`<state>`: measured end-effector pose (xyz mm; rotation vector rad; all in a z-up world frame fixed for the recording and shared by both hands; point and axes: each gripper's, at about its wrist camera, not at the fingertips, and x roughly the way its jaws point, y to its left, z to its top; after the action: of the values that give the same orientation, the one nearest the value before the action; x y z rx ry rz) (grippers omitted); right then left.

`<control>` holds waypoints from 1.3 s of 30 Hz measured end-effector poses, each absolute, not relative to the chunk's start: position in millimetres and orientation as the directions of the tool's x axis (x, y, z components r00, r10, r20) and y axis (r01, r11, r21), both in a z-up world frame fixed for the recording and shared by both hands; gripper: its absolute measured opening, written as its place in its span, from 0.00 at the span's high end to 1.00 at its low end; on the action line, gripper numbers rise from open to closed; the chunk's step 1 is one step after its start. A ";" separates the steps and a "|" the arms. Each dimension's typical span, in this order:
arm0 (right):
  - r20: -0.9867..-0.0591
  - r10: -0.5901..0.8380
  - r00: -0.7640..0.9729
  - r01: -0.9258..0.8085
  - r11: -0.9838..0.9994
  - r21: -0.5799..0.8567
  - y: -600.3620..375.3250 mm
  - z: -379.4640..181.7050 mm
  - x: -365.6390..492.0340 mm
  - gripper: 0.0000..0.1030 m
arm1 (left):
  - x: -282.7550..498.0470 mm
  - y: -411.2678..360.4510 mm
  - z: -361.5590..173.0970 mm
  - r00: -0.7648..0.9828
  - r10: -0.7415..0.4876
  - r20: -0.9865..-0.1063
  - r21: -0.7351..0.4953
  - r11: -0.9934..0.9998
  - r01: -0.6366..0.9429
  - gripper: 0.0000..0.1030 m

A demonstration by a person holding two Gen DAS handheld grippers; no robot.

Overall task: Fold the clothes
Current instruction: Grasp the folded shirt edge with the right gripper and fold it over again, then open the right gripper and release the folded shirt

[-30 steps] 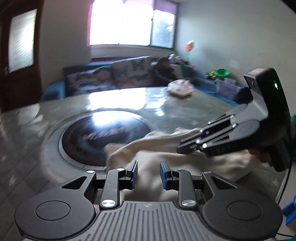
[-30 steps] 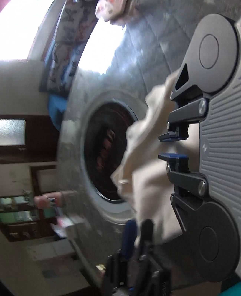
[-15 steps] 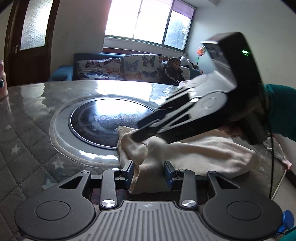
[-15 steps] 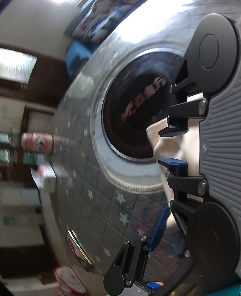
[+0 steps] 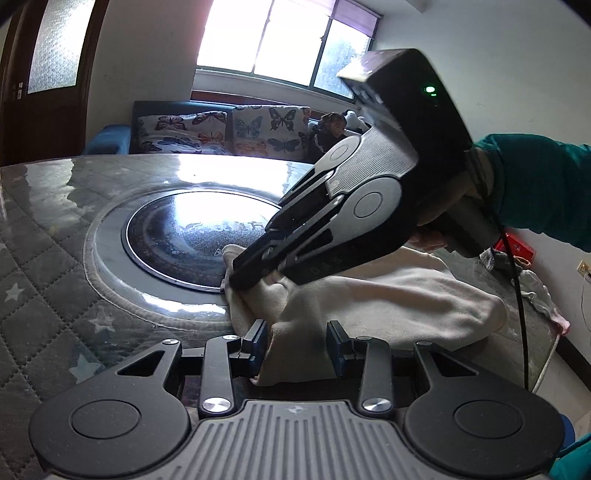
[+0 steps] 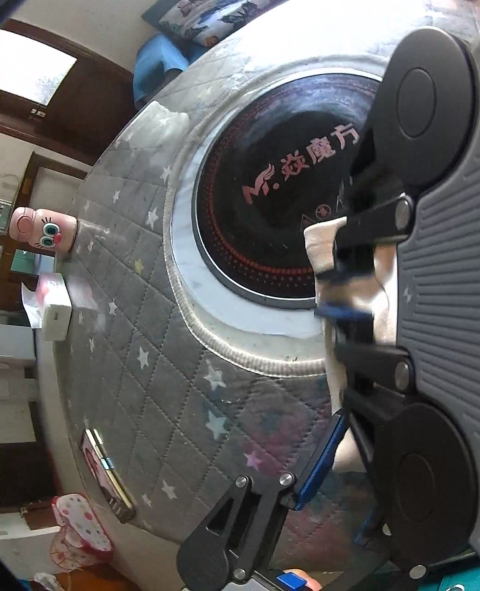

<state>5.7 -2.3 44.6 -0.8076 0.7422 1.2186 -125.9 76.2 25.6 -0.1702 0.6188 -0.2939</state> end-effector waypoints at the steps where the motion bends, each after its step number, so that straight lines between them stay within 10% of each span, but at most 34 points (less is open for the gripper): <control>1: -0.834 0.512 0.205 -0.977 0.153 -0.147 -3.5 47.4 4.2 0.95 | -125.3 76.9 24.8 0.772 -0.322 -0.548 -0.248 0.944 0.217 0.63; 39: -0.724 0.585 0.366 -0.823 0.566 0.042 -141.2 43.6 -46.9 0.88 | -33.5 50.2 56.0 0.721 -0.382 -0.577 -0.146 0.918 0.369 0.71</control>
<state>-46.9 -141.2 43.6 -0.3560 0.7645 0.9298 -33.5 50.2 56.0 -0.0213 0.6423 -0.4153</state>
